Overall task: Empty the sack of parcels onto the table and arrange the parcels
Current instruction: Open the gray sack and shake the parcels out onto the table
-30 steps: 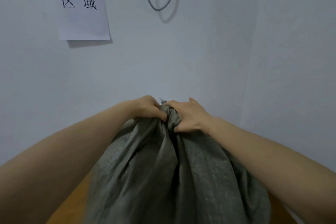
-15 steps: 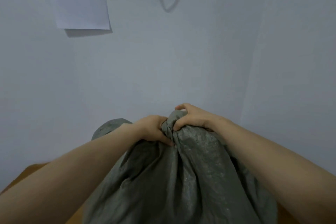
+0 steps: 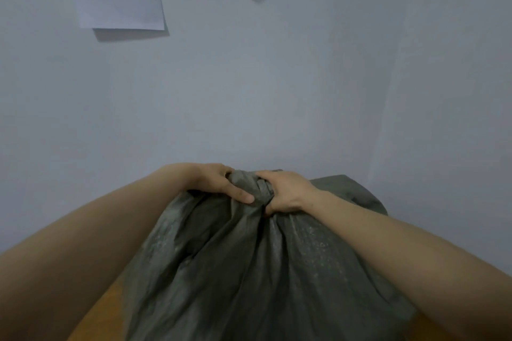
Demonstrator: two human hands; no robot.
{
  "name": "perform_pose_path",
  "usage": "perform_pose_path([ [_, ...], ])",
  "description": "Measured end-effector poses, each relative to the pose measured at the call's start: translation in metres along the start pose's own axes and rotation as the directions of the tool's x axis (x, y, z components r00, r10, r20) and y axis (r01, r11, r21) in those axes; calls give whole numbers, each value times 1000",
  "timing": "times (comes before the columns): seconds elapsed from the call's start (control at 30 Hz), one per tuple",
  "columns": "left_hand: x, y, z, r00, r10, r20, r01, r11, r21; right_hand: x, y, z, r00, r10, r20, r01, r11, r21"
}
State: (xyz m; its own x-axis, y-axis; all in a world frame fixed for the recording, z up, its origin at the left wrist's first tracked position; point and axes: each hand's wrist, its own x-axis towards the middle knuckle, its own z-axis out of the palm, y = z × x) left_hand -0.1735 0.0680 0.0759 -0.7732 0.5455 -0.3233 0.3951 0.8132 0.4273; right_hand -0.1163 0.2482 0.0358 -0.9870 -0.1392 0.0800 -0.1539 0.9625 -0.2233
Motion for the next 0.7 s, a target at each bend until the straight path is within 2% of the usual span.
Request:
perform_pose_path([
  [0.17, -23, -23, -22, 970, -242, 24, 225, 932, 283, 17, 21, -7, 989, 138, 52, -145, 970, 193],
  [0.23, -21, -27, -18, 967, -241, -81, 255, 907, 336, 26, 24, -5, 985, 168, 30, -169, 948, 269],
  [0.33, 1, -27, -14, 937, -175, -301, 264, 921, 287, 40, 24, -6, 971, 224, -79, -181, 913, 365],
  [0.4, 16, -27, -15, 875, -243, -419, 366, 898, 244, 47, 21, -15, 956, 237, -173, -154, 906, 393],
  [0.47, 25, -21, -23, 797, -352, -490, 507, 832, 226, 53, 19, -30, 931, 248, -268, -136, 916, 377],
  [0.5, 26, -17, -30, 775, -360, -519, 516, 835, 191, 56, 17, -38, 914, 255, -316, -130, 921, 368],
  [0.53, 27, -12, -37, 767, -336, -547, 478, 867, 138, 59, 16, -47, 895, 261, -362, -123, 923, 363],
  [0.63, 24, 4, -63, 733, -213, -646, 216, 973, -77, 65, 9, -79, 824, 264, -501, -96, 937, 336],
  [0.7, 18, 13, -78, 651, -184, -736, 57, 979, -194, 69, 3, -103, 768, 261, -586, -67, 941, 331],
])
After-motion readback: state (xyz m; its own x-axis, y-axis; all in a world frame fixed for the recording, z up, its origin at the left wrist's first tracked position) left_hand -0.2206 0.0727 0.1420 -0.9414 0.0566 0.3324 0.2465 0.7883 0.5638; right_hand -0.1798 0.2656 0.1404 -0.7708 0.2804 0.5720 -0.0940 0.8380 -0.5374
